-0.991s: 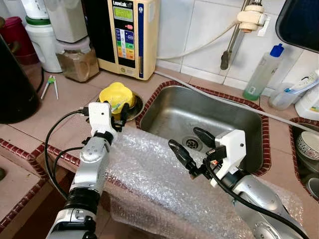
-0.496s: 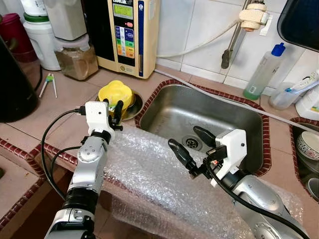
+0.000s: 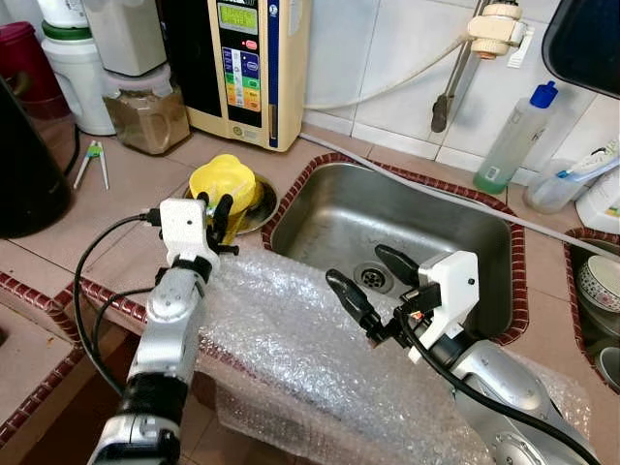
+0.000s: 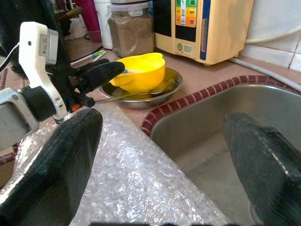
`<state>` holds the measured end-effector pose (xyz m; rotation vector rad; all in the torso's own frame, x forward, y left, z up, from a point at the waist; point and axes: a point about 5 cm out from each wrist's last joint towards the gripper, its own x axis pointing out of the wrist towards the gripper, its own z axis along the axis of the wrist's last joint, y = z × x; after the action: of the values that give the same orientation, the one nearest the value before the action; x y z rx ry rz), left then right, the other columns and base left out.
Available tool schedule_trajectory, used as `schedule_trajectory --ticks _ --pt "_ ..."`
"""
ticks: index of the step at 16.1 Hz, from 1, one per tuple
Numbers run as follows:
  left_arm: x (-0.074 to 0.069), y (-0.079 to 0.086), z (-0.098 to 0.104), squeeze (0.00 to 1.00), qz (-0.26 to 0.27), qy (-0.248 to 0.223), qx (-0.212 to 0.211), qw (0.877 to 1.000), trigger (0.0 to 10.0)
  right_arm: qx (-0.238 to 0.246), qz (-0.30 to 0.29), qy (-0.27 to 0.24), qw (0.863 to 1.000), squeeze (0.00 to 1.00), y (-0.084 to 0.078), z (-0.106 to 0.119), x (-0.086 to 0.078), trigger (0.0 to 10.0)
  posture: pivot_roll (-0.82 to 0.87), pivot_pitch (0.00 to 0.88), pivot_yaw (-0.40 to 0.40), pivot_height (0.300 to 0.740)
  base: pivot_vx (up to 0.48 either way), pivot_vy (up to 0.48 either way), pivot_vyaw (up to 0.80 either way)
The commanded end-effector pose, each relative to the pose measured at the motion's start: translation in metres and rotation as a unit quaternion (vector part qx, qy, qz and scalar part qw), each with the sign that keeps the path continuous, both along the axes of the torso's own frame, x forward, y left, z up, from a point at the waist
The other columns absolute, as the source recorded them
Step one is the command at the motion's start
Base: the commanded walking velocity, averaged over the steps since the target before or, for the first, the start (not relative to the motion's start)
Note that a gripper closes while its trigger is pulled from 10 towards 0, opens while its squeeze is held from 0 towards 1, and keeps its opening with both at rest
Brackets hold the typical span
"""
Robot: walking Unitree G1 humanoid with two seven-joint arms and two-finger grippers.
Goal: Kitchen organization
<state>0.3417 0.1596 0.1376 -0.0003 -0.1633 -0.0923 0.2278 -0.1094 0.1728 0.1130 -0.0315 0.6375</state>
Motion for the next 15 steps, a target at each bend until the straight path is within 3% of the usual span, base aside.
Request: schedule_trajectory --ticks 1,6,8,10,12,14,15 --pt "-0.002 -0.005 0.003 0.0 -0.011 -0.006 0.006 1.0 0.0 -0.001 -0.005 -0.002 1.0 0.0 -0.001 0.0 0.0 10.0 -0.04 0.069 -0.051 0.74 0.0 0.0 0.0" --pt "-0.012 -0.002 0.019 0.0 0.001 -0.048 0.023 0.999 0.0 0.017 -0.024 0.005 1.0 0.0 -0.001 0.0 0.005 10.0 -0.03 0.071 -0.051 0.74 0.0 0.0 0.0" --pt "-0.017 -0.008 0.04 0.0 -0.011 -0.1 0.045 0.994 0.0 0.042 -0.055 0.014 0.998 0.0 -0.006 0.002 0.011 10.0 -0.02 0.074 -0.051 0.74 0.0 0.0 0.0" --pt "-0.02 -0.019 0.052 0.0 -0.045 -0.124 0.045 0.99 0.0 0.063 -0.101 0.018 0.993 0.0 -0.014 0.004 0.018 10.0 -0.02 0.074 -0.052 0.74 0.0 0.0 0.0" --pt "-0.027 -0.041 0.073 0.0 -0.128 -0.167 0.055 0.976 0.0 0.14 -0.188 0.038 0.971 0.0 -0.04 0.006 0.036 10.0 -0.01 0.075 -0.057 0.74 0.0 0.0 0.0" --pt "-0.033 -0.051 0.074 0.0 -0.182 -0.168 0.053 0.967 0.0 0.169 -0.22 0.046 0.96 0.0 -0.052 0.006 0.043 10.0 0.0 0.077 -0.06 0.74 0.0 0.0 0.0" --pt "-0.041 -0.059 0.072 0.0 -0.224 -0.176 0.059 0.957 0.0 0.183 -0.233 0.052 0.954 0.0 -0.057 0.007 0.047 10.0 0.0 0.077 -0.06 0.74 0.0 0.0 0.0"
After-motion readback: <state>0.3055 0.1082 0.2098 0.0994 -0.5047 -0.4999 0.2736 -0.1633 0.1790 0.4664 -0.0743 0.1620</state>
